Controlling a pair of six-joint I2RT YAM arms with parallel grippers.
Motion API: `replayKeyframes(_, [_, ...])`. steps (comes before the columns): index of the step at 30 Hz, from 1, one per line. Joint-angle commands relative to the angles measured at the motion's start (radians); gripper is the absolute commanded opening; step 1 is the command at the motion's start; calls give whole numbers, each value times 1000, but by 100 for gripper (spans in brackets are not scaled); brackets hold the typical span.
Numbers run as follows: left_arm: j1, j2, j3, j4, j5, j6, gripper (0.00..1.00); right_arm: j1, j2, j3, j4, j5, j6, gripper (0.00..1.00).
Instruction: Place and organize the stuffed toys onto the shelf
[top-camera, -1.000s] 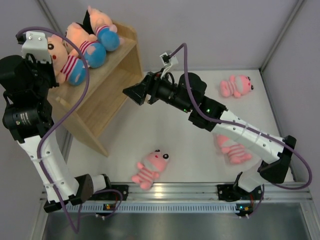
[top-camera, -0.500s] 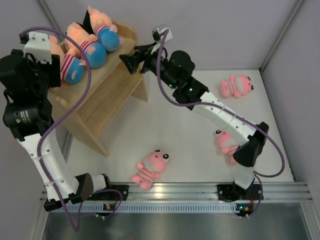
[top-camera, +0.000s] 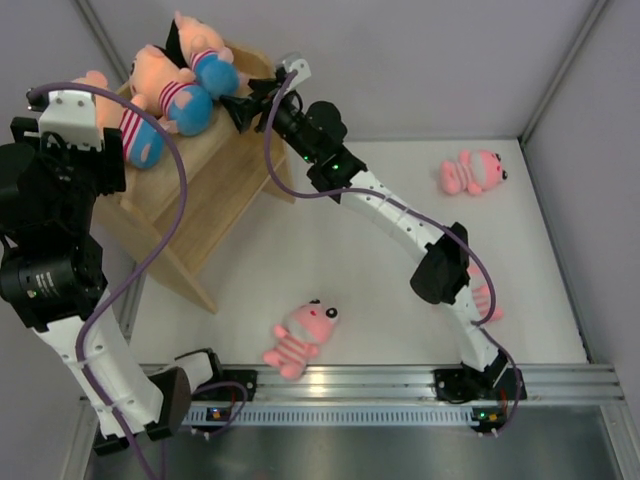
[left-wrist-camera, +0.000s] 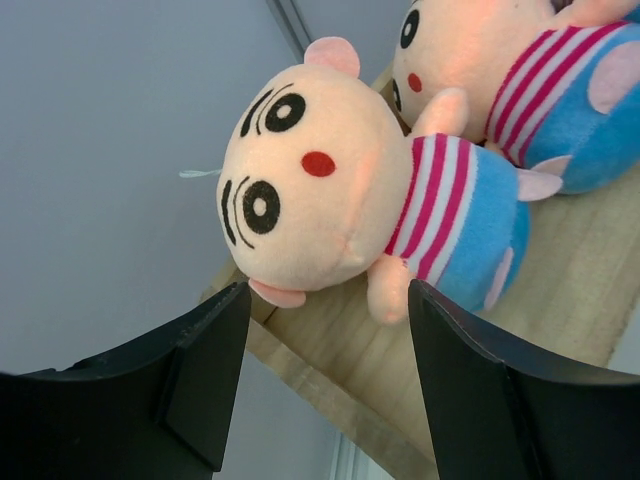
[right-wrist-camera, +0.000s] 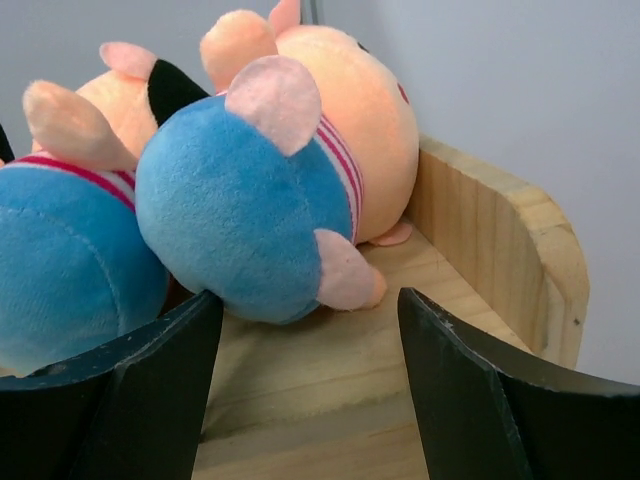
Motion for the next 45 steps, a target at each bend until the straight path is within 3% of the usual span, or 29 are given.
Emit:
replayKeyframes(1, [3, -38, -23, 5, 66, -33, 70, -24, 15, 119, 133, -49, 14, 70])
replayKeyframes(10, [3, -64, -100, 7, 181, -81, 70, -21, 79, 191, 140, -124, 30, 71])
replayKeyframes(14, [3, -58, -108, 7, 166, -78, 70, -13, 101, 205, 133, -124, 31, 65])
replayKeyframes(21, [5, -66, -103, 5, 149, -70, 70, -9, 145, 237, 101, -90, 56, 65])
replayKeyframes(24, [3, -72, -114, 7, 143, -67, 70, -9, 156, 242, 98, -105, 60, 42])
replayKeyframes(25, [3, -75, -120, 7, 143, -67, 70, -7, 152, 240, 91, -105, 57, 0])
replayKeyframes(29, [3, -84, -134, 7, 139, -56, 70, -7, 83, 171, 94, -113, 13, 0])
replayKeyframes(33, [3, -90, -134, 7, 134, -52, 70, -9, 4, 156, 16, -205, -133, 0])
replayKeyframes(37, [3, -102, -140, 5, 129, -44, 70, -9, -66, 120, -73, -280, -396, 0])
replayKeyframes(45, [3, -106, -137, 7, 123, -24, 70, -16, -92, 94, -224, -288, -846, 0])
